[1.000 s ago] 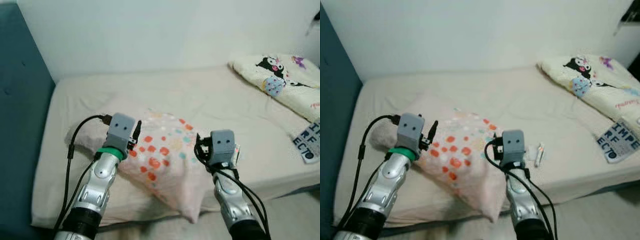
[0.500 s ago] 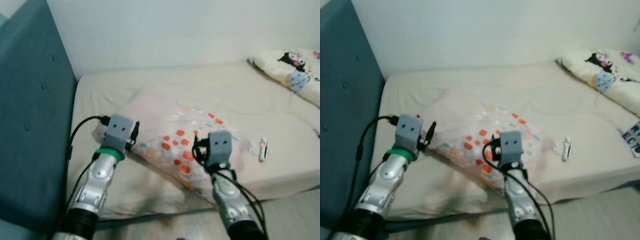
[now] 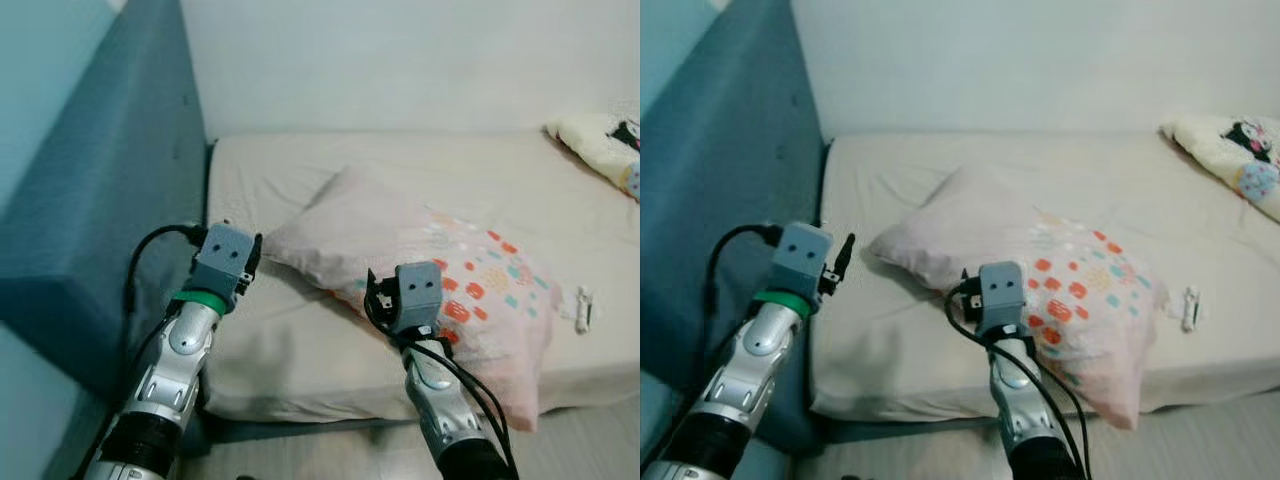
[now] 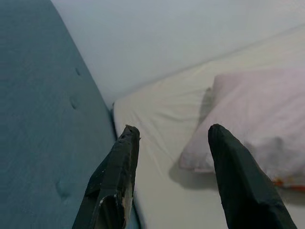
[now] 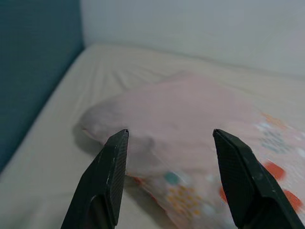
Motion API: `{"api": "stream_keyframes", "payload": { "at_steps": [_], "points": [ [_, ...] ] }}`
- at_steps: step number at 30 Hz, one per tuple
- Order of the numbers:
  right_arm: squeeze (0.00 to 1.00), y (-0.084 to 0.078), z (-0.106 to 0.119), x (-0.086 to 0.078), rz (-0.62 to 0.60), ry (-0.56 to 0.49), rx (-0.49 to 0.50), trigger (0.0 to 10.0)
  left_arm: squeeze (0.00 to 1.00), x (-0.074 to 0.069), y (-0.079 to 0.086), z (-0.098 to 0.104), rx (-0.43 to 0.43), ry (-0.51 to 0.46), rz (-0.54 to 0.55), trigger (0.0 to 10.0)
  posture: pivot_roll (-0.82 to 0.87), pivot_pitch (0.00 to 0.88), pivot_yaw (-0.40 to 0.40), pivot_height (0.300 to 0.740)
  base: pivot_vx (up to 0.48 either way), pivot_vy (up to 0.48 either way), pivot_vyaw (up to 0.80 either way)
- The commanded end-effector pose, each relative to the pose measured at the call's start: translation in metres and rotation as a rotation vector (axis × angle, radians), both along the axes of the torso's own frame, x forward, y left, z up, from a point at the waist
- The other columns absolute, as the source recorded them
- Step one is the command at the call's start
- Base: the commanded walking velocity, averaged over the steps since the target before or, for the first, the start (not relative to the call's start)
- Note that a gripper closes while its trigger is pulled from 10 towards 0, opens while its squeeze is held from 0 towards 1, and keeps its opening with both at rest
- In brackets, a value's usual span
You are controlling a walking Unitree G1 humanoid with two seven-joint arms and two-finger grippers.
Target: Clean up the room
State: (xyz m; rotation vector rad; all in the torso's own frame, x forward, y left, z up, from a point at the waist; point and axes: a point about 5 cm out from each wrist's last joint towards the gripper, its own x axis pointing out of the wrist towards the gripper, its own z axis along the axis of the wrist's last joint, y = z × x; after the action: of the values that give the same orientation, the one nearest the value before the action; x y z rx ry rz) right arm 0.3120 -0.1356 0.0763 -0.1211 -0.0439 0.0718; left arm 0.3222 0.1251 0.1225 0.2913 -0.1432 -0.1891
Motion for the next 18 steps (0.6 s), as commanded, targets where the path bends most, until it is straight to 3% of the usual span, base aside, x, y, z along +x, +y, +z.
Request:
{"api": "stream_keyframes", "payload": {
  "at_steps": [1,7,18],
  "points": [
    [0.00,-0.0050,-0.0036,-0.0022,-0.010,0.012,-0.009,10.0,0.00,-0.0027,-0.0035,-0.0030,0.001,0.003,-0.014,10.0,0.03,0.000,0.051,0.740,0.000,-0.480,0.00],
    [0.00,-0.0050,-0.0037,-0.0022,-0.007,0.012,-0.011,10.0,0.00,-0.0031,-0.0050,-0.0036,-0.003,0.006,-0.023,10.0,0.02,0.000,0.049,0.740,0.000,-0.453,0.00],
    [0.00,-0.0056,-0.0037,-0.0025,-0.002,0.012,-0.018,10.0,0.00,-0.0027,-0.0075,-0.0107,0.014,0.052,-0.013,10.0,0.02,0.000,0.044,0.740,0.000,0.000,0.00]
  ]
}}
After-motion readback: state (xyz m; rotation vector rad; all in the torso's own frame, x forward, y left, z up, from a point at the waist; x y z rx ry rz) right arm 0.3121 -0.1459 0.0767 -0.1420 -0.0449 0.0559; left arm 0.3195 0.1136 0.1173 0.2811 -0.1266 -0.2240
